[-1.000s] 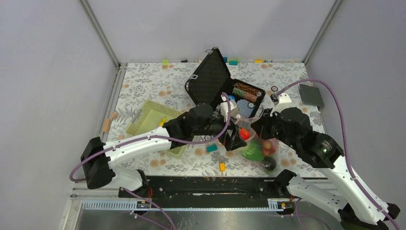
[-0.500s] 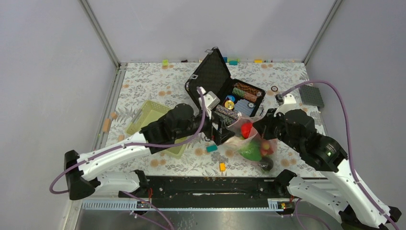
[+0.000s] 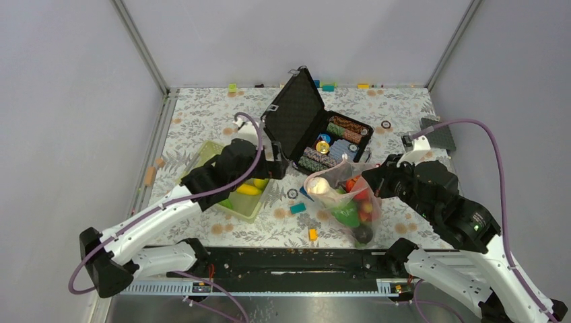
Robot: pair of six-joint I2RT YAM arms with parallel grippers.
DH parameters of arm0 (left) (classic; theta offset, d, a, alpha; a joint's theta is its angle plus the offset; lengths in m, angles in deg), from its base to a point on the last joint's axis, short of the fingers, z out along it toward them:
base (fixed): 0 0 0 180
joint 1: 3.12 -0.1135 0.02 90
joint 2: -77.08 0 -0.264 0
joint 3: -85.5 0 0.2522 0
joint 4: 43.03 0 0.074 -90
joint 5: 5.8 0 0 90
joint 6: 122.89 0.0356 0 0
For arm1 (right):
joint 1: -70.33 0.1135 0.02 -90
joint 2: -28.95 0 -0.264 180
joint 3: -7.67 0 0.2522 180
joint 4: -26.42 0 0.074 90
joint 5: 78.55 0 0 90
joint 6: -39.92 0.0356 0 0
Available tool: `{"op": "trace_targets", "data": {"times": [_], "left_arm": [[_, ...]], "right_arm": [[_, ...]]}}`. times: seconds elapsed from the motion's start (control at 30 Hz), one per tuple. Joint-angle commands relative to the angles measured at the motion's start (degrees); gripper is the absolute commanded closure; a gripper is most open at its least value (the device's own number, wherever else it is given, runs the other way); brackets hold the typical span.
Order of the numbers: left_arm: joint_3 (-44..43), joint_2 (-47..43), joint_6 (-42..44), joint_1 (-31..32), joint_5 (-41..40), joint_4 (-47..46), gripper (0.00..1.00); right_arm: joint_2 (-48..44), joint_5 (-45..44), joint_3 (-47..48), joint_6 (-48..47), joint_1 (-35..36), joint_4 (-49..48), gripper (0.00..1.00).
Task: Place the food in the zip-top bag and seal the zipper
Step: Pick up the fake fruit from the bin.
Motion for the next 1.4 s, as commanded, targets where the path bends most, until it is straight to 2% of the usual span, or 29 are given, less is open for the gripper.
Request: {"op": "trace_targets", "data": {"times": [0.0,0.1,0.3,0.67,0.93,1.2,1.37], "left_arm": [[3.76,-2.15,-5.45,-7.48,-2.76,3.13,0.01],[7.70,-2.31,-3.69,-13.25,-0.83,-0.25,0.01],[12.57,0.98,-1.64,-21.41,12.84,-5.97,0.01],[12.70,11.56,-1.33,-25.02,20.88,-9.70,0.01],[14.21,13.41,-1.18,-25.91,23.37,-9.98,0.05],[15.14,16.22,-1.68,-26.13,21.26,-9.21,0.08],[14.12,17.65,-1.71,-26.16,20.11,-8.64,0.13]], "right_arm": [[0.11,-2.55,2.44,-1.03,-0.23,-5.30,1.00],[0.53,-3.33,2.48,-1.25,-0.28,-5.27,1.00],[1.17,-3.79,2.50,-1.61,-0.23,-5.27,1.00],[0.81,-4.08,2.32,-1.88,-0.20,-5.28,1.00],[0.77,-4.47,2.31,-1.96,-0.23,-5.29,1.00],[1.41,-4.36,2.26,-1.79,-0.20,-5.32,1.00],[1.42,-4.11,2.32,-1.75,-0.21,-5.33,1.00]]}}
